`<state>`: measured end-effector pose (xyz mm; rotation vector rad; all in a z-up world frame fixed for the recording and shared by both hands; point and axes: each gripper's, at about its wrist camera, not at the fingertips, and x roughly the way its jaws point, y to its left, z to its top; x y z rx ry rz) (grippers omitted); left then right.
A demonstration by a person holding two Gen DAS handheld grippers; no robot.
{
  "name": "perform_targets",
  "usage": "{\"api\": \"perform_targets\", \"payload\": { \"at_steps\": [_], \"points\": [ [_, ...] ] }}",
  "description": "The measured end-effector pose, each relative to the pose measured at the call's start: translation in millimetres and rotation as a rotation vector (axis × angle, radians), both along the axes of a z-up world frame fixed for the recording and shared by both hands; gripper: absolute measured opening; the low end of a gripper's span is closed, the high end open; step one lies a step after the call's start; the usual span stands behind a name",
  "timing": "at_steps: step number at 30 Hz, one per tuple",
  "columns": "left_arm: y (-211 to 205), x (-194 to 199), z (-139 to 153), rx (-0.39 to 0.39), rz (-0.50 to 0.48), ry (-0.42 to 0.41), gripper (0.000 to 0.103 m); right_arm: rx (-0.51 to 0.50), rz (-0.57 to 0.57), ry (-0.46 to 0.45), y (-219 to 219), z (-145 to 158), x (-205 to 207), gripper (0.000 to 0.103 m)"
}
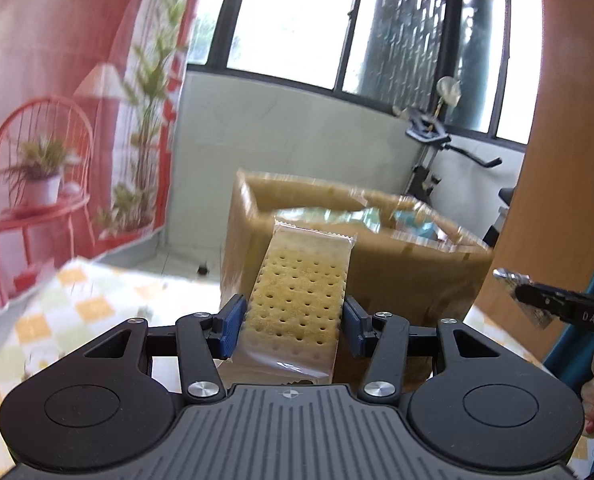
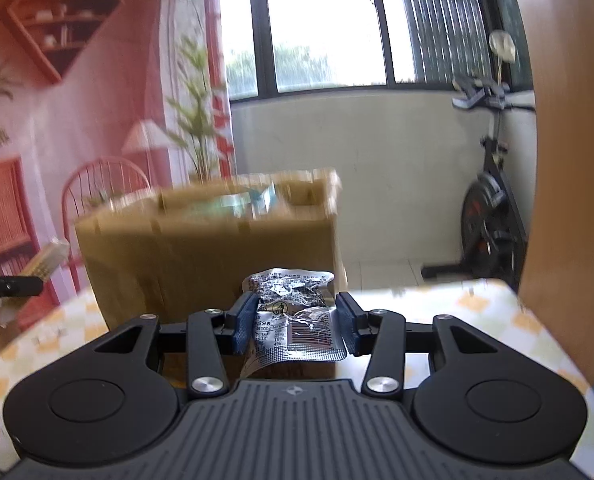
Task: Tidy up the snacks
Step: 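Lift the cracker pack and foil pack and carry both over the box, then open both grippers to drop the packs into the box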
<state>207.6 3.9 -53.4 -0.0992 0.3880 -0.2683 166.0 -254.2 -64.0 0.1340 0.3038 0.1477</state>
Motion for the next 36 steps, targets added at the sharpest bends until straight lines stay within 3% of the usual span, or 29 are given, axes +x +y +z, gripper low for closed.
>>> {"api": "perform_targets", "payload": {
  "at_steps": [8,14,18,25,34,36],
  "points": [
    [-18.1,33.8,31.5,-0.02,-0.017,-0.057,0.054,-0.026,0.054,-0.097,12.0,53.5,31.0,0.046],
    [-31.7,71.8,39.2,-0.019,-0.035,-0.059,0.054,0.016,0.115,-0.092,33.5,73.2,91.1,0.046],
    [-33.4,102.8,39.4,-0.019,-0.023,-0.017,0.054,0.065,0.136,-0.041,46.9,76.0,132.4,0.046],
    [-28.0,136.6,29.4,-0.021,-0.032,0.048,0.054,-0.062,0.109,0.035,69.2,61.3,184.5,0.046],
    [-27.9,150.1,28.9,0.007,-0.054,0.08,0.056,-0.087,0.127,0.075,78.7,51.7,201.3,0.057],
    [-27.7,149.1,33.5,0.017,-0.048,0.074,0.061,-0.084,0.128,0.067,79.0,54.5,199.0,0.057]
  ]
}}
